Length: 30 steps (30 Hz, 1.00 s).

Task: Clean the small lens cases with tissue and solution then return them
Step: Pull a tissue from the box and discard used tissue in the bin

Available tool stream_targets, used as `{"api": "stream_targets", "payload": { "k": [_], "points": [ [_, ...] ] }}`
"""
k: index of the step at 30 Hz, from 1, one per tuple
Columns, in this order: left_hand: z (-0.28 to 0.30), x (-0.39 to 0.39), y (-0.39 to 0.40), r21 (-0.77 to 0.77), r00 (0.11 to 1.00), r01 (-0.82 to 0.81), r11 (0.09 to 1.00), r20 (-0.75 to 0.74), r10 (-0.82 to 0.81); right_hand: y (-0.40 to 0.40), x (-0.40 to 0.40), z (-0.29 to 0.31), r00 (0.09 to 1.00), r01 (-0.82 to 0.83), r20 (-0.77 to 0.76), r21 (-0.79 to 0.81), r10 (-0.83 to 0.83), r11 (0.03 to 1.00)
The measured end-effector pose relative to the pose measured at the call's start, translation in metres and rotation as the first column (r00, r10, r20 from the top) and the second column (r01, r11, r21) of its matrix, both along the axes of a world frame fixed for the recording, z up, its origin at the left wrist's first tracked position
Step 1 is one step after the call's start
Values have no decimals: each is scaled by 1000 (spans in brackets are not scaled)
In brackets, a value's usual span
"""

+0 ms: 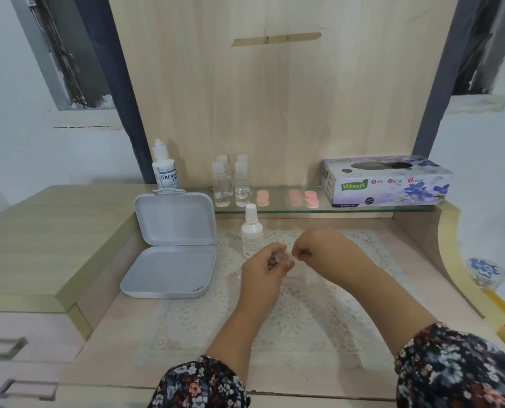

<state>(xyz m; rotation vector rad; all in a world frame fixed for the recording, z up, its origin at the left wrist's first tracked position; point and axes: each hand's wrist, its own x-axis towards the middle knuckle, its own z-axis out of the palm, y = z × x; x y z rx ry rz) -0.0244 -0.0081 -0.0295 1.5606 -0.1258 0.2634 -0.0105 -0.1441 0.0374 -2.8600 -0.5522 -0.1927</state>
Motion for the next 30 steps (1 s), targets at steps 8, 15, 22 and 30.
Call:
{"api": "stream_targets", "payload": {
  "k": [8,15,22,30],
  "points": [
    [3,-4,-1,12,996,-69,998,49,69,6,-14,-23,949,307,-142,635,-283,709],
    [1,-1,0,12,993,-111,994,40,110,15,-26,-38,928,312,-152,816,-340,487],
    [-2,-2,-1,2,998,-59,998,18,59,19,-16,-35,908,405,-249,730,-337,551],
    [1,-2,-1,-94,998,-59,994,-6,58,20,-14,-42,949,279,-88,688,-304,670]
  ]
}}
